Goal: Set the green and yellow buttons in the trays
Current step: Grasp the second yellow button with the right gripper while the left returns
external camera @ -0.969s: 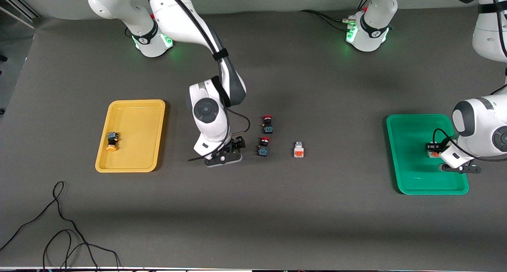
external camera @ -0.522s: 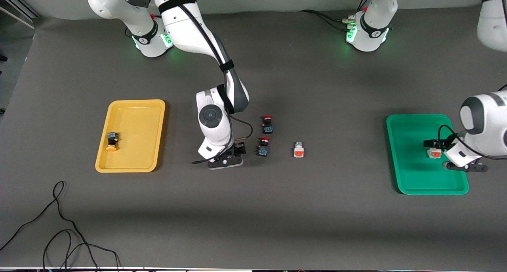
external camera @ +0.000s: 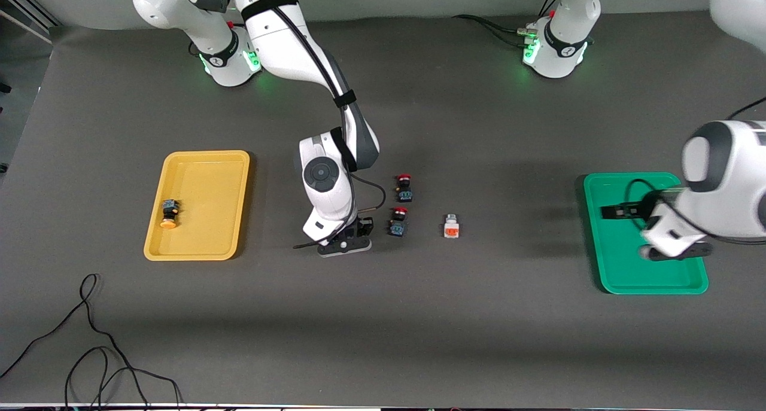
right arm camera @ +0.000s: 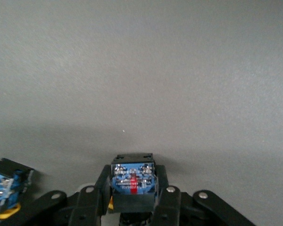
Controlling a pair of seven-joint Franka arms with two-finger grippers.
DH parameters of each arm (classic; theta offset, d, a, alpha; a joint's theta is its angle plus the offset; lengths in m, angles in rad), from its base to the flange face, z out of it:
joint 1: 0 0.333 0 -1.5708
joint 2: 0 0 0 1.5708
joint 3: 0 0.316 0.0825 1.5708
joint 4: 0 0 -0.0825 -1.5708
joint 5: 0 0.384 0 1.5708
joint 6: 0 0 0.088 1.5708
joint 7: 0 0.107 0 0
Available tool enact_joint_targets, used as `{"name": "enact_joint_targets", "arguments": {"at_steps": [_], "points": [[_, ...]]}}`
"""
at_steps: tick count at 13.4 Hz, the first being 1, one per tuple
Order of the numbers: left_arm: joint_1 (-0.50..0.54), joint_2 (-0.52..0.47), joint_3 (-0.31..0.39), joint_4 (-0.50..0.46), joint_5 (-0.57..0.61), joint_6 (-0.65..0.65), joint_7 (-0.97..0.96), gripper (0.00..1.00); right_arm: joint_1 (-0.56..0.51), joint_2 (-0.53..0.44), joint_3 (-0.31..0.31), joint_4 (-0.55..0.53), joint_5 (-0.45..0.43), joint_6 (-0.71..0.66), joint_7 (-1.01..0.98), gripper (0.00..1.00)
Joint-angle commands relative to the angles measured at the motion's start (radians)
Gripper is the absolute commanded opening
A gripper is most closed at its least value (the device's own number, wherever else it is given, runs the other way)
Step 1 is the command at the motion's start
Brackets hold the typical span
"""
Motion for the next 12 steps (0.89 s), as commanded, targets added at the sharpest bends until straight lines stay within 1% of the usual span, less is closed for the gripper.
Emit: {"name": "enact_joint_targets", "arguments": {"at_steps": [1, 3, 4, 5, 7, 8, 9, 12], "points": [[-0.107, 0.064, -0.071, 0.058, -0.001, 0.028, -0.276, 0.93, 0.013, -0.087, -0.038, 0.017, 0.002, -0.109, 0.027, 0.29], [-0.231, 0.145, -0.069, 0.118, 0.006, 0.091, -0.422, 0.94, 0.017, -0.174, -0.078, 0.051, -0.003, -0.266, 0.04, 0.29], [-0.279, 0.182, -0.069, 0.135, 0.016, 0.131, -0.459, 0.94, 0.018, -0.217, -0.107, 0.056, -0.008, -0.329, 0.043, 0.29], [-0.321, 0.216, -0.068, 0.14, 0.018, 0.191, -0.481, 0.94, 0.018, -0.255, -0.124, 0.054, -0.044, -0.365, 0.043, 0.29], [-0.384, 0.268, -0.058, 0.137, 0.054, 0.289, -0.49, 0.94, 0.015, -0.321, -0.156, 0.034, -0.173, -0.417, 0.041, 0.28], [-0.395, 0.287, -0.058, 0.137, 0.1, 0.302, -0.49, 0.94, 0.015, -0.349, -0.187, 0.013, -0.207, -0.451, 0.026, 0.28], [-0.399, 0.305, -0.058, 0.134, 0.152, 0.314, -0.489, 0.94, 0.015, -0.378, -0.233, -0.021, -0.218, -0.478, 0.006, 0.28], [-0.448, 0.363, -0.048, 0.129, 0.176, 0.398, -0.492, 0.94, 0.017, -0.49, -0.36, -0.165, -0.219, -0.486, -0.185, 0.28]]}}
